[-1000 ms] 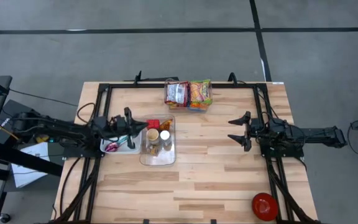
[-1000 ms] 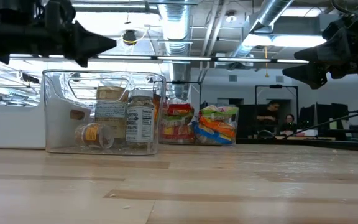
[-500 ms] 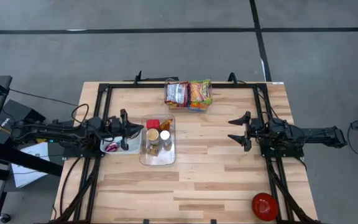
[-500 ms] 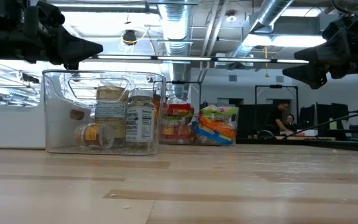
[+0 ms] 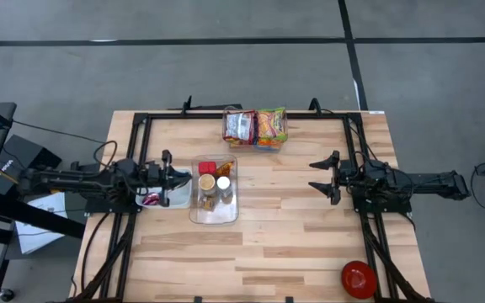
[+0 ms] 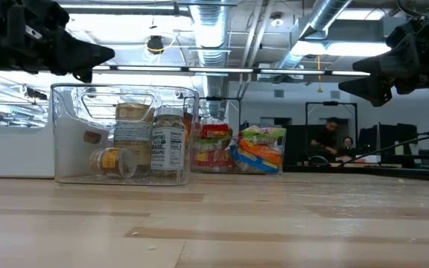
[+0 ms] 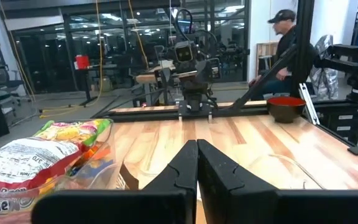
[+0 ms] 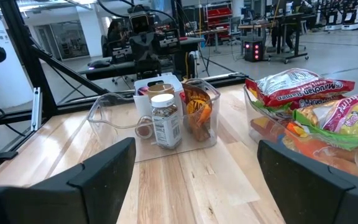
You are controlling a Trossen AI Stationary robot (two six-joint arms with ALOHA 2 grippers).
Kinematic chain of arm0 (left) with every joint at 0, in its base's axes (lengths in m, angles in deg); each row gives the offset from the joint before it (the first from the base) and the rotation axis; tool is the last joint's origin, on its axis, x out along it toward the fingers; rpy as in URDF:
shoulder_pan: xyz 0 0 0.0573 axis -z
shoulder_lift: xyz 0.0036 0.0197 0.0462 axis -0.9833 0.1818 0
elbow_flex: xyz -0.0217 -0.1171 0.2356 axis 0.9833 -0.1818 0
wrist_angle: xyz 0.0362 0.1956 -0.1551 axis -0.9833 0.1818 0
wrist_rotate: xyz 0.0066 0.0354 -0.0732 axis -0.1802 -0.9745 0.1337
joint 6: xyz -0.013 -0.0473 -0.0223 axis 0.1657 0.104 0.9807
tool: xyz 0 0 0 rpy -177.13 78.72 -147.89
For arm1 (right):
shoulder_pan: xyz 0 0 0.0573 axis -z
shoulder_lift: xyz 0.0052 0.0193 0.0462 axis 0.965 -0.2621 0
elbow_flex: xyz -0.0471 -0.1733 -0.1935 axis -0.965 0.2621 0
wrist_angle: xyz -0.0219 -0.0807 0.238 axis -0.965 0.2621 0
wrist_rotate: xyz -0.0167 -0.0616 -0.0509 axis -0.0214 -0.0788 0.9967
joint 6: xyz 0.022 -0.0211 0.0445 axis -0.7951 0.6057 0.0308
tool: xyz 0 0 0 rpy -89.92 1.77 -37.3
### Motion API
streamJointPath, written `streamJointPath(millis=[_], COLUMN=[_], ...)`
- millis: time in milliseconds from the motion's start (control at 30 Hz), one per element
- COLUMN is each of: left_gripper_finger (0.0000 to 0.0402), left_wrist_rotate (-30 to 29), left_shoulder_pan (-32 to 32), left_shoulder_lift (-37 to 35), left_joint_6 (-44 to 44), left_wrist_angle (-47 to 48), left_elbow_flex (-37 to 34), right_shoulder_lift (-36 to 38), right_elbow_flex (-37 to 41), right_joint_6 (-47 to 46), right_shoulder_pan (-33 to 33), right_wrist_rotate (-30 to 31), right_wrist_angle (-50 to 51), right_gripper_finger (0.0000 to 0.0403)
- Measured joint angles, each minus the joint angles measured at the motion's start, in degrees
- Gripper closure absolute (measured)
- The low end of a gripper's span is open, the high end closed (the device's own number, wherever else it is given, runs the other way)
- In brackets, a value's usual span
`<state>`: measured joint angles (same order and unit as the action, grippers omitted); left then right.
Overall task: Pick & Place Food Item
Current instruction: Return to Home Position
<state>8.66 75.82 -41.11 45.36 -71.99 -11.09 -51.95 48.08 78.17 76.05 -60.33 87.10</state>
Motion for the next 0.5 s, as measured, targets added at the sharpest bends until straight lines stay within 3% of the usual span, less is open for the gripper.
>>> streamJointPath(millis=[500], left_gripper_finger=[0.0401], left_wrist_rotate=[-0.1], left_shoulder_pan=[0.0], left_shoulder_lift=[-13.9], left_joint_6=[-0.1], left_wrist_angle=[14.5], left_elbow_flex=[0.0], right_shoulder_lift=[0.0], right_elbow_flex=[0.0], right_joint_6=[0.0], right_shoulder_pan=[0.0], right_wrist_rotate=[0.0], right_wrist_angle=[0.0], right_gripper_finger=[0.0072])
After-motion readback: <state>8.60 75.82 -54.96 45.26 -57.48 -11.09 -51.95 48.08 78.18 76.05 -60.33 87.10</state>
